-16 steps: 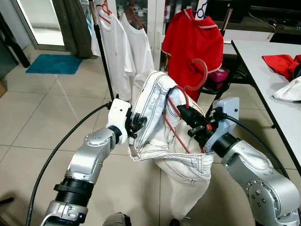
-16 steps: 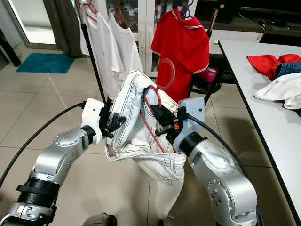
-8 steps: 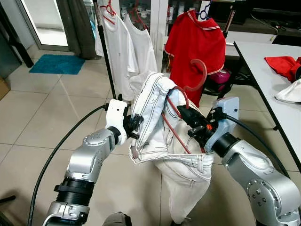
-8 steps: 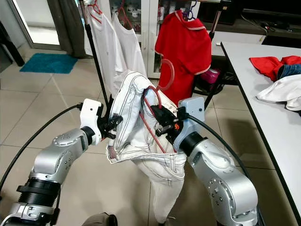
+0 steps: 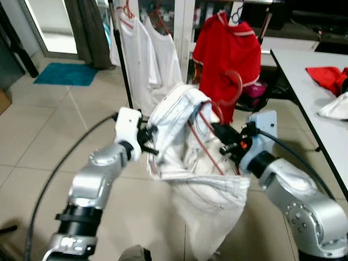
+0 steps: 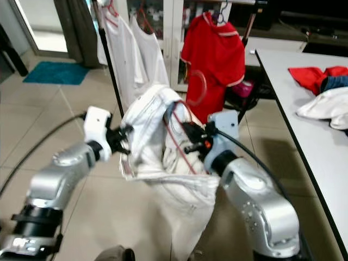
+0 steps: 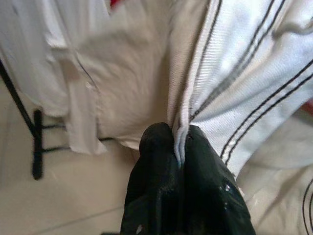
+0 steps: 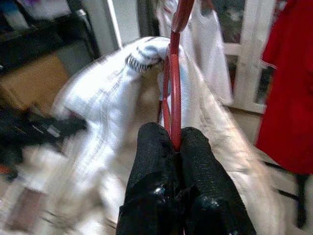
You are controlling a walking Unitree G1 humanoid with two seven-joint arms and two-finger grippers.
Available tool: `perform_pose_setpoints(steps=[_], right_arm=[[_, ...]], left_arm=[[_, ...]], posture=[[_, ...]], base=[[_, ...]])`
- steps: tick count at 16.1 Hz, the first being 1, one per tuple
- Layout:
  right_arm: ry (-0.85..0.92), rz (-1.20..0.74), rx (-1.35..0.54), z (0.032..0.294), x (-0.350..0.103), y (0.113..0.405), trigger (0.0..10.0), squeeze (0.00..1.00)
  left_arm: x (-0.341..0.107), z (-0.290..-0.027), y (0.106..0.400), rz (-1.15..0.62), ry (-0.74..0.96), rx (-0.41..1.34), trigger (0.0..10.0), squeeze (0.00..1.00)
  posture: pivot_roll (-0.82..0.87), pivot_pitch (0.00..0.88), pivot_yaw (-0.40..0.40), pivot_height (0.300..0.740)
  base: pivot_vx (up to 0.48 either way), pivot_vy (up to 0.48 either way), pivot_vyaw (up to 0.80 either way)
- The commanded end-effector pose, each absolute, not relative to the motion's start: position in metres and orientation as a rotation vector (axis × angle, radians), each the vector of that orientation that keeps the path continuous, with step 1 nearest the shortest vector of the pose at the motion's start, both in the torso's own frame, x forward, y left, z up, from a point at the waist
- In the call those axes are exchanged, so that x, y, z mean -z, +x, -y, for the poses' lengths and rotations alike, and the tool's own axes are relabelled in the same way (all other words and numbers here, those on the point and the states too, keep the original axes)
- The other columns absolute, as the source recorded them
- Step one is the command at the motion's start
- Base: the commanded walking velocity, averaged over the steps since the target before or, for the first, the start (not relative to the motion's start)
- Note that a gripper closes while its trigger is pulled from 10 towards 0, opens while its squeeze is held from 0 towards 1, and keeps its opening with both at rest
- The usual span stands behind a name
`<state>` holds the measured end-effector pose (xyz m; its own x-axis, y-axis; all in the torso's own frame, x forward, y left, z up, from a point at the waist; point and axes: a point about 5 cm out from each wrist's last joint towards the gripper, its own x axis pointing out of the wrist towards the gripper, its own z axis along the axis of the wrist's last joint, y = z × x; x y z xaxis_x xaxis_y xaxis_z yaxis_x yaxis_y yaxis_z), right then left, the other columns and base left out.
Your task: Hang hanger
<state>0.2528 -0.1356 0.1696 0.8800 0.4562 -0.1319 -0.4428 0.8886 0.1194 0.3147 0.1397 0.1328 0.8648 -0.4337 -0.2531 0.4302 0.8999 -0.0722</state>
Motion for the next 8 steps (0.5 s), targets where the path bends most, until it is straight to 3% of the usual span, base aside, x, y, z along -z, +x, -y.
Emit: perform_pose_setpoints(steps=[1,5,8], right_arm=[[0.049,-0.19,-0.452,0.137,-0.165,0.253,0.0,0.0],[-0.135,-0.331,-0.519,0.135,-0.142,0.244,0.0,0.0],[-0.235,-0.431,-0.678,0.127,-0.128,0.228,0.0,0.0]], left_arm=[[-0.151,-0.14,0.318,-0.202,0.026,0.446,0.0,0.0],[-0.194,-0.147,0.331,-0.082,0.159,0.431,0.0,0.0],[-0.216,-0.152,0.341,-0.008,0.255,0.381,0.0,0.0]], posture=[[-0.02,0.012,-0.022,0.74],[-0.02,0.003,-0.02,0.74],[-0.02,0.0,-0.015,0.74]], base=[[0.0,0.0,0.0],[0.0,0.0,0.0],[0.0,0.0,0.0]])
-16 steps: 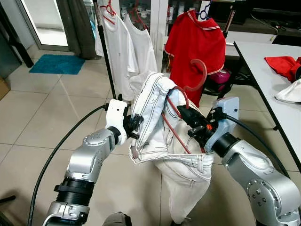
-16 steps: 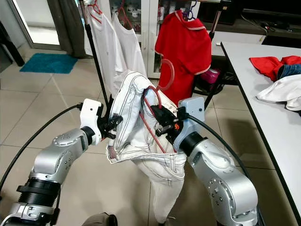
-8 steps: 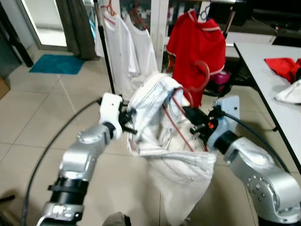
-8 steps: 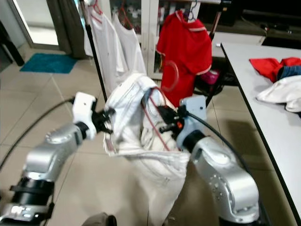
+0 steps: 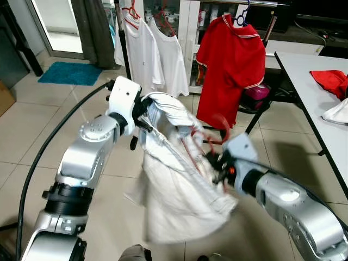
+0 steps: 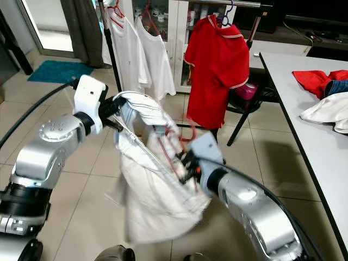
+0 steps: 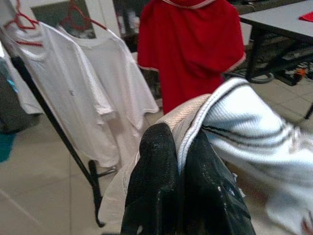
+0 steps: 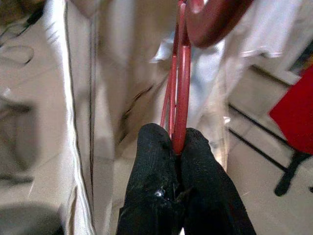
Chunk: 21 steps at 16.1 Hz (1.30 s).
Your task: Hang hanger
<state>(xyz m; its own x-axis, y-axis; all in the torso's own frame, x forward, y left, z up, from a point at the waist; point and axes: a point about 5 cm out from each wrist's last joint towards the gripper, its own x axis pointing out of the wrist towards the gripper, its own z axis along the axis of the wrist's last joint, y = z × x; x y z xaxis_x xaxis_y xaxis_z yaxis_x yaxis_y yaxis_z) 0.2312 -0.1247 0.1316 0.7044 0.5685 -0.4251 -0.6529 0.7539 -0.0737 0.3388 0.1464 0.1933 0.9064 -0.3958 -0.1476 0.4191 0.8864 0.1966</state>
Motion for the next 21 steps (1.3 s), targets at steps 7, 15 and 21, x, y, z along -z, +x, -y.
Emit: perform_pose_setpoints(steps=[7,15,21], right_arm=[[-0.234,-0.403,-0.924,0.136,-0.134,0.201,0.0,0.0],[0.082,-0.232,-0.792,0.152,-0.144,0.204,0.0,0.0],[0.411,0.194,0.043,0.194,-0.16,0.251,0.0,0.0]], left_arm=[[-0.213,-0.212,0.371,-0.027,0.248,0.041,0.0,0.0],[-0.161,-0.227,0.368,-0.128,0.026,-0.049,0.0,0.0],[-0.159,-0.142,0.312,-0.22,-0.187,0.71,0.0,0.0]], posture=[[-0.04,0.0,-0.008,0.74],[-0.04,0.017,-0.003,0.74],[-0.03,0.036,0.014,0.74]], base=[[0.0,0.0,0.0],[0.0,0.0,0.0],[0.0,0.0,0.0]])
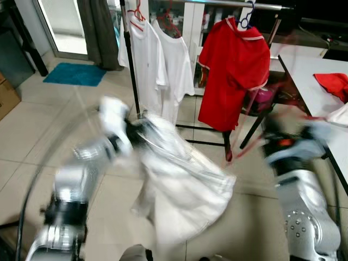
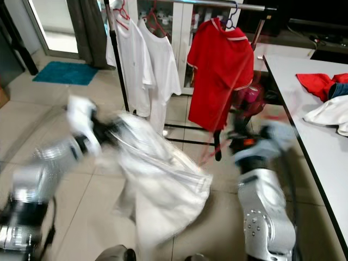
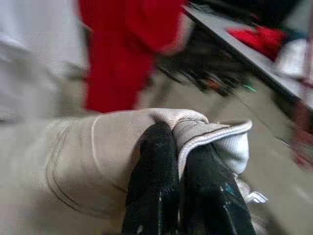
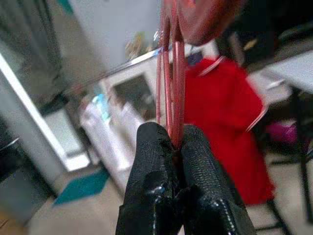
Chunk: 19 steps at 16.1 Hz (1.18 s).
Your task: Hang hanger
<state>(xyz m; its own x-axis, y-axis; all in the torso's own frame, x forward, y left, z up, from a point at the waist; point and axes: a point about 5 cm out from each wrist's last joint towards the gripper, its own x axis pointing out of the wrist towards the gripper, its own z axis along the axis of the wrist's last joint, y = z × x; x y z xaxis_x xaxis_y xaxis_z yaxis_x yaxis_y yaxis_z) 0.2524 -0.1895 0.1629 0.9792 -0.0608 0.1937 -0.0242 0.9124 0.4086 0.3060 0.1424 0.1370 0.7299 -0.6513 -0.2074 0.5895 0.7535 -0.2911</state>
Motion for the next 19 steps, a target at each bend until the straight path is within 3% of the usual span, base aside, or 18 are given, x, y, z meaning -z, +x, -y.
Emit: perform_pose_setpoints(steps=[1,4,5,6,7,8,9,11,13,19], right_arm=[[0.419,0.236,0.074,0.195,-0.162,0.249,0.0,0.0],[0.401,0.237,0.065,0.189,-0.161,0.25,0.0,0.0],[0.388,0.232,0.056,0.187,-0.161,0.251,0.0,0.0],[0.278,0.175,-0.008,0.179,-0.159,0.251,0.0,0.0],[0.227,0.127,-0.045,0.175,-0.155,0.247,0.0,0.0],[0.223,0.07,-0.063,0.173,-0.151,0.241,0.0,0.0],[0.257,0.04,-0.076,0.169,-0.148,0.233,1.0,0.0],[0.329,-0.019,-0.058,0.164,-0.144,0.225,10.0,0.0],[0.325,-0.079,-0.023,0.162,-0.136,0.222,10.0,0.0],[0.306,-0.047,0.025,0.169,-0.15,0.23,10.0,0.0]], left_arm=[[-0.166,-0.134,0.3,-0.216,-0.253,0.798,0.0,0.0],[-0.193,-0.124,0.289,-0.118,-0.36,0.897,0.0,0.0],[-0.194,-0.126,0.29,-0.116,-0.343,0.873,0.0,0.0],[-0.186,-0.138,0.292,-0.181,-0.184,0.743,0.0,0.0],[-0.18,-0.147,0.292,-0.2,-0.078,0.657,1.6,0.0],[-0.177,-0.153,0.294,-0.19,-0.063,0.56,10.0,0.0],[-0.175,-0.159,0.295,-0.148,-0.001,0.457,10.0,0.0],[-0.169,-0.163,0.292,-0.159,-0.002,0.351,10.0,0.0],[-0.169,-0.161,0.287,-0.13,-0.002,0.318,10.0,0.0],[-0.159,-0.147,0.277,-0.135,0.106,0.351,10.0,0.0]], posture=[[-0.02,0.036,0.005,0.74],[0.0,0.032,-0.008,0.74],[0.0,0.031,-0.008,0.74],[-0.01,0.027,-0.002,0.74],[-0.01,0.029,-0.002,0.74],[-0.01,0.038,-0.005,0.74],[-0.01,0.047,-0.008,0.74],[-0.02,0.066,-0.006,0.74],[-0.02,0.082,-0.008,0.74],[-0.02,0.112,-0.012,0.74]], base=[[0.0,0.0,0.0],[0.0,0.0,0.0],[0.0,0.0,0.0],[0.0,0.0,0.0],[0.0,0.0,0.0],[0.0,0.0,0.0],[0.0,0.0,0.0],[0.0,0.0,0.0],[0.0,0.0,0.0],[0.0,0.0,-0.8]])
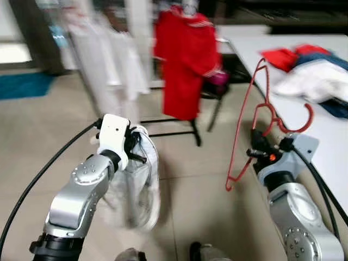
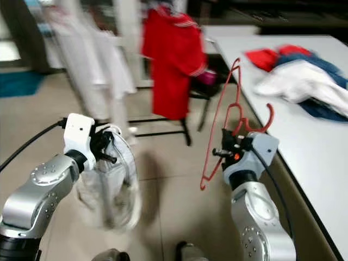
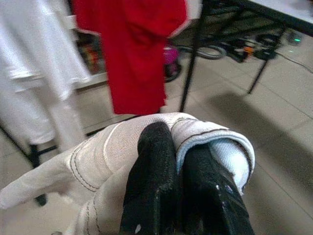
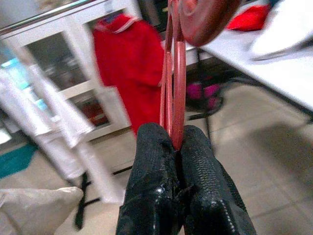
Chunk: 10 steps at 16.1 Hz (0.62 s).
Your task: Hang hanger
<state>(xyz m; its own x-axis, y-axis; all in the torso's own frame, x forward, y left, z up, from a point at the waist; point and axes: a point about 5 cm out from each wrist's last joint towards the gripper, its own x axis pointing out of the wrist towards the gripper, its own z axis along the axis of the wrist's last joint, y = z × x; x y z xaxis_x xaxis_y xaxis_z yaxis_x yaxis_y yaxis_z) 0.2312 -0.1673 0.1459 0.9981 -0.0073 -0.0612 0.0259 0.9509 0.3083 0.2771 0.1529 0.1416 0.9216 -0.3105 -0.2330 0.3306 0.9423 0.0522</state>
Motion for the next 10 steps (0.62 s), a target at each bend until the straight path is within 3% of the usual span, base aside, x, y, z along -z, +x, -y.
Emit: perform_pose_setpoints(steps=[1,8,10], right_arm=[[0.31,-0.045,0.028,0.168,-0.151,0.23,10.0,0.0],[0.344,0.038,0.126,0.171,-0.158,0.232,10.0,0.0],[0.445,0.09,0.105,0.171,-0.162,0.235,10.0,0.0]], left_arm=[[-0.158,-0.147,0.277,-0.136,0.106,0.35,10.0,0.0],[-0.159,-0.142,0.279,-0.118,0.108,0.355,10.0,0.0],[-0.16,-0.141,0.281,-0.11,0.104,0.352,10.0,0.0]], posture=[[-0.03,0.107,-0.013,0.74],[-0.03,0.087,-0.028,0.74],[-0.03,0.079,-0.034,0.74]], base=[[0.0,0.0,-0.8],[0.0,0.0,-0.8],[0.0,0.0,-0.8]])
